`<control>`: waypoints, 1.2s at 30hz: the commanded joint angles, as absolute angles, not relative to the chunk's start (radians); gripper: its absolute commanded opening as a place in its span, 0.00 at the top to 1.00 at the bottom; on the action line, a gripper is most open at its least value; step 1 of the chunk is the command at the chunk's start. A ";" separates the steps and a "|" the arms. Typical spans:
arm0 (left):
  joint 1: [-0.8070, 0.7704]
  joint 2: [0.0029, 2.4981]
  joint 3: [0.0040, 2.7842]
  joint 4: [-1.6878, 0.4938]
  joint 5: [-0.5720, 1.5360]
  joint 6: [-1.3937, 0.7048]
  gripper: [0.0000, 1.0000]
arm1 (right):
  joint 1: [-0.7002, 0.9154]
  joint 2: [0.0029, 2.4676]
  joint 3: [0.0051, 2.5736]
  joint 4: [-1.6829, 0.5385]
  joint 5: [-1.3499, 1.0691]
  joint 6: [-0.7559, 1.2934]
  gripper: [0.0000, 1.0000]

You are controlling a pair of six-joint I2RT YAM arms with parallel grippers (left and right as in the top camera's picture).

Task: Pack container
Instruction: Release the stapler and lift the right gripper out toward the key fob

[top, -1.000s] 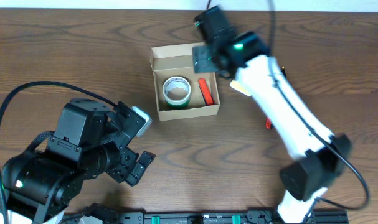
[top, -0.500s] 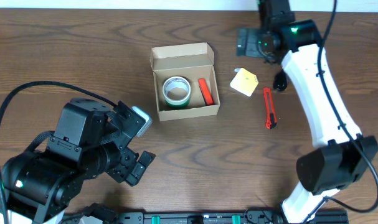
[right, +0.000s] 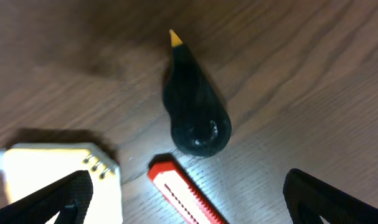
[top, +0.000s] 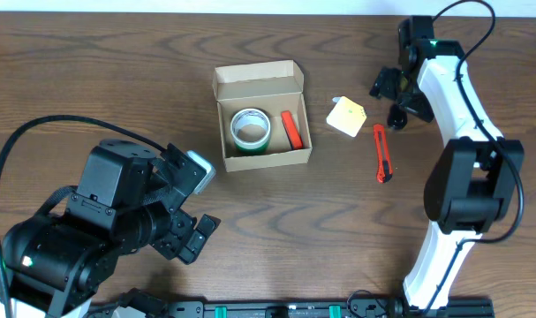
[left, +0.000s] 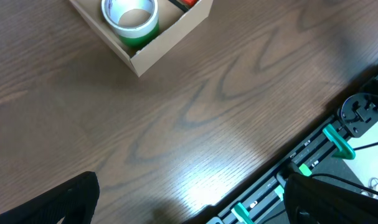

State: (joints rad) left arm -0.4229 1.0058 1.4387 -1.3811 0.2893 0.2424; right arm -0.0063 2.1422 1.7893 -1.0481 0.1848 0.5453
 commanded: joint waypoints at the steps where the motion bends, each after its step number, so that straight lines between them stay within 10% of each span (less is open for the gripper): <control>1: -0.425 1.006 1.456 -1.384 0.304 0.239 0.05 | -0.032 2.202 1.789 -1.036 0.198 0.552 0.01; 18: -0.425 1.006 1.456 -1.384 0.304 0.239 0.05 | -0.060 2.326 1.789 -0.911 0.077 0.383 0.15; 36: -0.425 1.006 1.456 -1.384 0.304 0.239 0.05 | -0.060 2.342 1.785 -0.921 0.072 0.388 0.55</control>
State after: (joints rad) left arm -0.4229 1.0058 1.4387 -1.3811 0.2893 0.2424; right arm -0.0521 2.3016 1.7897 -0.9150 0.0658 0.3885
